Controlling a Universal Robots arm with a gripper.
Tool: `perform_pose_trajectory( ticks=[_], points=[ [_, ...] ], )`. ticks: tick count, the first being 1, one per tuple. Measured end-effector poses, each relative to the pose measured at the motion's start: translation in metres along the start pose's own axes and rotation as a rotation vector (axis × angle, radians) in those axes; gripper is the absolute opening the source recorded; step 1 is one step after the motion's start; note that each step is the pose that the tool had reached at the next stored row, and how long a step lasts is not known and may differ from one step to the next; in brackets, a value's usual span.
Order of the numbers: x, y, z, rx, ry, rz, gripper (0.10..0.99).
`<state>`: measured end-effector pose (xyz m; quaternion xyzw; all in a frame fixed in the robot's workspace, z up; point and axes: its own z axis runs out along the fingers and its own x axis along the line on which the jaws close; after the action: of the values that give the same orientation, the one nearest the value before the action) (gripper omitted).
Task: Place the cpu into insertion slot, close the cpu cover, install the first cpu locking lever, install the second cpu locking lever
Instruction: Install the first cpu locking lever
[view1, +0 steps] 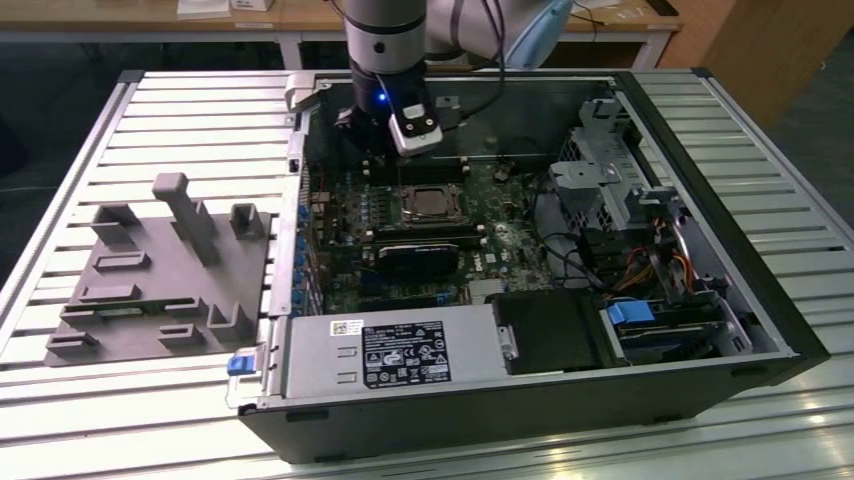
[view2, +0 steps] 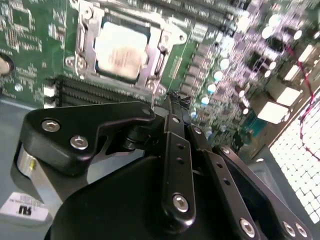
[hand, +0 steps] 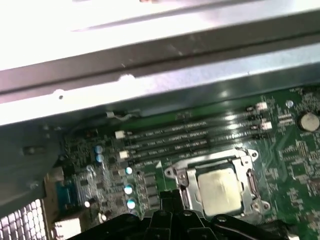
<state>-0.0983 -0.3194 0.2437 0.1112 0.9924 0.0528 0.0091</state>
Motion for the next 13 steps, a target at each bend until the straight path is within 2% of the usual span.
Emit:
perform_pose_trajectory(
  ticks=[6,8,9,10,13],
  points=[
    [0.0020,-0.0005,-0.0001,-0.079,0.0180,0.000,0.102],
    [0.0025,-0.0006,-0.0001,-0.099,0.0228,-0.001,0.102],
    [0.0028,-0.0007,-0.0001,-0.107,0.0245,-0.001,0.102],
    [0.0030,-0.0007,-0.0001,-0.110,0.0252,-0.001,0.102],
    [0.0030,-0.0006,0.0000,-0.110,0.0252,-0.001,0.102]
  ],
)
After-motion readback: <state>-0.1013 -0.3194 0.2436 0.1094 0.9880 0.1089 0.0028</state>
